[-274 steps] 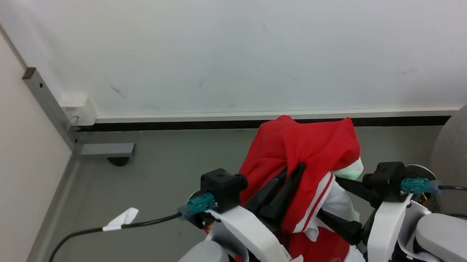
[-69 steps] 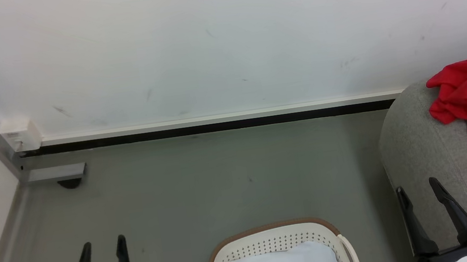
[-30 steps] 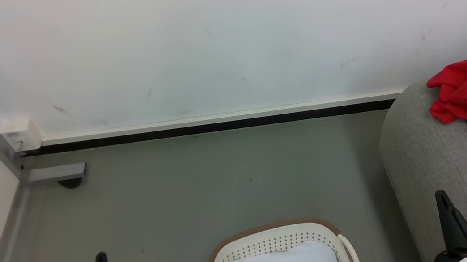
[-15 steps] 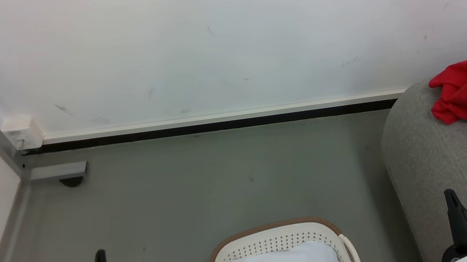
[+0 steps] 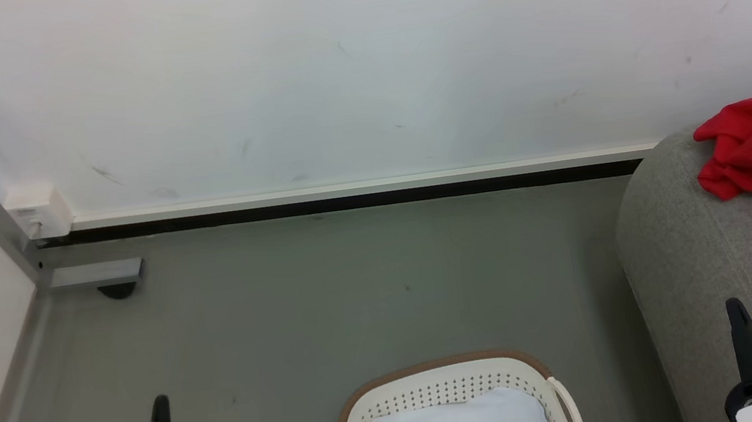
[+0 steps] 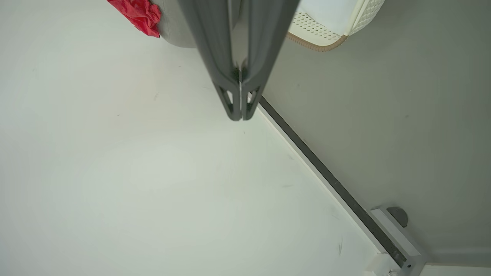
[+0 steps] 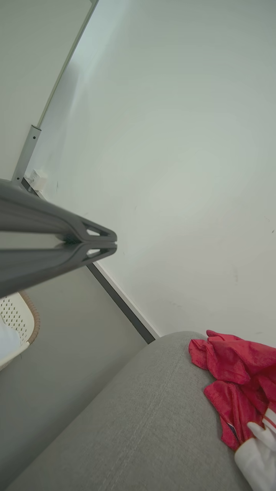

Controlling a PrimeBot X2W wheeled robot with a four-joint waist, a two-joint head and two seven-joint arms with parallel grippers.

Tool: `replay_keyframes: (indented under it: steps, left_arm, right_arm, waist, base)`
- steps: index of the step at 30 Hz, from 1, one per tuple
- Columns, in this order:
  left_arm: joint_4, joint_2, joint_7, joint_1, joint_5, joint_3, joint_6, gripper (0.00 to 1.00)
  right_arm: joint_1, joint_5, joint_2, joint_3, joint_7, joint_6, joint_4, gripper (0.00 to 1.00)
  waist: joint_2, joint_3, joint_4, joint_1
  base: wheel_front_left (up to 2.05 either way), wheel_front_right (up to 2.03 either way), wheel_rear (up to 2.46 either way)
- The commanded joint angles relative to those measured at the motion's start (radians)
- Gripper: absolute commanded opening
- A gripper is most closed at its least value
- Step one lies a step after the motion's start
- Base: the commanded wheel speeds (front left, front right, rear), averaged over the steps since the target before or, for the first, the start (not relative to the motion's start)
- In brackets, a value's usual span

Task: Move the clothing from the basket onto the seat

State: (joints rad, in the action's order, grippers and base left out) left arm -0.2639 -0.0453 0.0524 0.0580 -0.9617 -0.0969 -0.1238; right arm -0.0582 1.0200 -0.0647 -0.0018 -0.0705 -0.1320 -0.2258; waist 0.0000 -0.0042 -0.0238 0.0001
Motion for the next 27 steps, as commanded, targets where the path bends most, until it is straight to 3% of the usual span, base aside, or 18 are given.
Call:
replay_keyframes:
  steps: [1,27]
  left_arm:
    - [0.013,-0.007,-0.006,0.021,-0.020,-0.006,-0.005,0.00]
    - [0.016,-0.008,-0.078,0.037,-0.297,-0.012,-0.007,0.00]
  right_arm:
    - [-0.021,0.023,-0.008,-0.005,0.004,0.001,0.007,0.00]
    - [-0.035,0.280,-0.007,-0.043,0.075,0.002,-0.005,0.00]
  waist:
    - [0.0000,0.000,0.000,-0.0001]
    - [0.0000,0.003,0.009,-0.0001]
  base:
    - [0.00,0.00,0.00]
    - [0.00,0.00,0.00]
